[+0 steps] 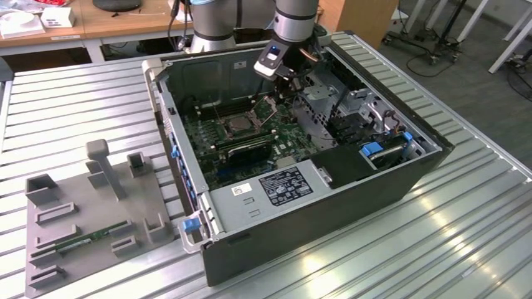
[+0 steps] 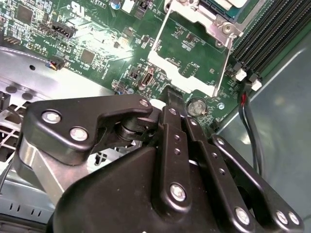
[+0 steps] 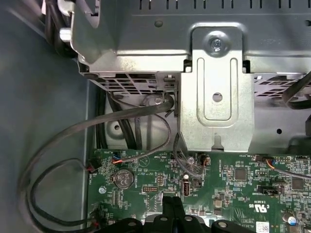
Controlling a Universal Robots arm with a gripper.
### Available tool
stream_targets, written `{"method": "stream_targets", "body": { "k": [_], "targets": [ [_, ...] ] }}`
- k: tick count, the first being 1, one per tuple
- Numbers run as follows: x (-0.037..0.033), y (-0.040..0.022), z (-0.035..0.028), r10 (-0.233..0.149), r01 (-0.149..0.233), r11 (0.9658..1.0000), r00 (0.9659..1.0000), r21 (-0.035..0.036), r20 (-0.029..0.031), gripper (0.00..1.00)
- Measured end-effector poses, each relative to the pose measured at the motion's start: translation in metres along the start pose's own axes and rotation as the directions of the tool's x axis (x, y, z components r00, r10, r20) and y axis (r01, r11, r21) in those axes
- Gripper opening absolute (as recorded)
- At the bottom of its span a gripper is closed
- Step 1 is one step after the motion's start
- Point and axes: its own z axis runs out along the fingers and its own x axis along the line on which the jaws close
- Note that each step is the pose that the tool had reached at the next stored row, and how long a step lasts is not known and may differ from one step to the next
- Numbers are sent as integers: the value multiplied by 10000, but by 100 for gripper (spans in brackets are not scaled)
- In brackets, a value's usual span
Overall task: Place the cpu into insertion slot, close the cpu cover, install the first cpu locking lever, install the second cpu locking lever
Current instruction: 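Close the cpu cover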
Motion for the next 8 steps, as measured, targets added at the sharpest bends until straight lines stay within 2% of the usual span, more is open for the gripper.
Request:
{"method": "stream_targets", "body": {
  "k": [4,8],
  "targets": [
    [0,-5,6,-1,1,10000,10000,0,3,11],
    [-1,-40,8,0,0,10000,10000,0,0,11]
  ]
}}
